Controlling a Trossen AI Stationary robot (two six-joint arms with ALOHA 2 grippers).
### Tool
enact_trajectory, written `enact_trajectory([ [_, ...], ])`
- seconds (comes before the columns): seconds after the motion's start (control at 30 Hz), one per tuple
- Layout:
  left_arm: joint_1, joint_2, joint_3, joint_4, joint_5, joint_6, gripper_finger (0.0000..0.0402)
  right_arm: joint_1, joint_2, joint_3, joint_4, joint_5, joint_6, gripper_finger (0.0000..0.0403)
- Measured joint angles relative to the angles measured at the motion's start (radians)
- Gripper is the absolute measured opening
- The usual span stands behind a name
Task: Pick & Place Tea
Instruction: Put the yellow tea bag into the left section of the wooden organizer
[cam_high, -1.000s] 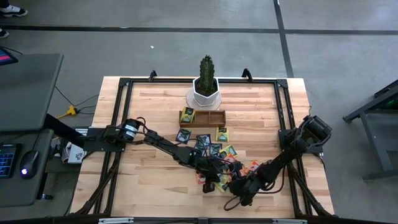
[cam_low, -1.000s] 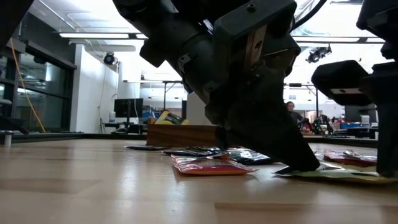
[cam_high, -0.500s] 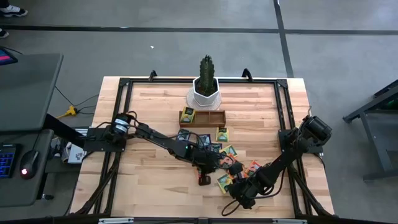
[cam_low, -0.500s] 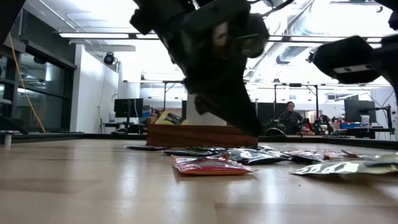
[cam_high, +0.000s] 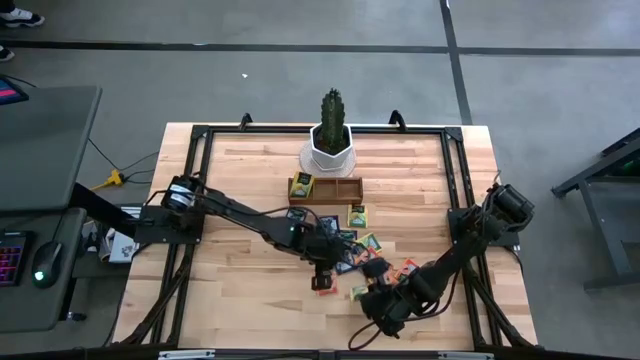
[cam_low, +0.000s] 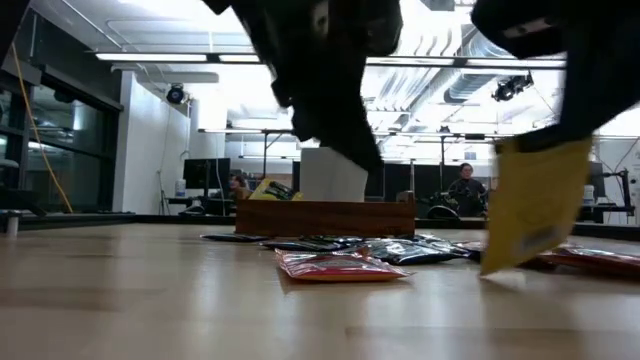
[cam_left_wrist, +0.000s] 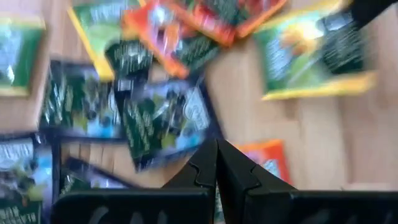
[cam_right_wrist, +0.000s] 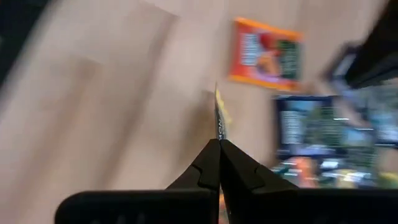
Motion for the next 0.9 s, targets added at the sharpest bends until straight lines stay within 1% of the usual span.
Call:
enact_trajectory([
  [0.1,0.0,0.004,-0.005,-0.059,0.014,0.024,0.0,-0.001,-0.001,0.0,-0.03,0.089,-0.039,0.0],
  [0.33,0.001,0.003,-0.003,-0.15,0.047,0.09,0.0,-0.028,-0.035,0.001,-0.097,0.17,-0.058,0.0],
  [0.43,0.015,0.003,-0.003,-0.174,0.056,0.125,0.0,-0.046,-0.061,0.001,-0.12,0.236,-0.059,0.0],
  [0.5,0.035,0.003,-0.003,-0.19,0.082,0.157,0.0,-0.055,-0.077,0.001,-0.137,0.29,-0.076,0.0],
  [0.6,0.072,-0.006,-0.003,-0.191,0.127,0.211,0.0,-0.064,-0.087,0.001,-0.142,0.35,-0.153,0.0],
  [0.67,0.101,-0.015,-0.002,-0.183,0.161,0.236,0.0,-0.066,-0.089,0.001,-0.143,0.363,-0.201,0.0],
  [0.77,0.151,-0.02,-0.003,-0.19,0.194,0.262,0.0,-0.066,-0.09,0.001,-0.178,0.376,-0.224,0.0],
  [0.83,0.184,-0.054,-0.006,-0.21,0.204,0.287,0.0,-0.066,-0.09,0.001,-0.207,0.383,-0.224,0.0],
  [0.9,0.219,-0.087,0.001,-0.185,0.22,0.308,0.0,-0.066,-0.09,0.001,-0.236,0.41,-0.227,0.0],
])
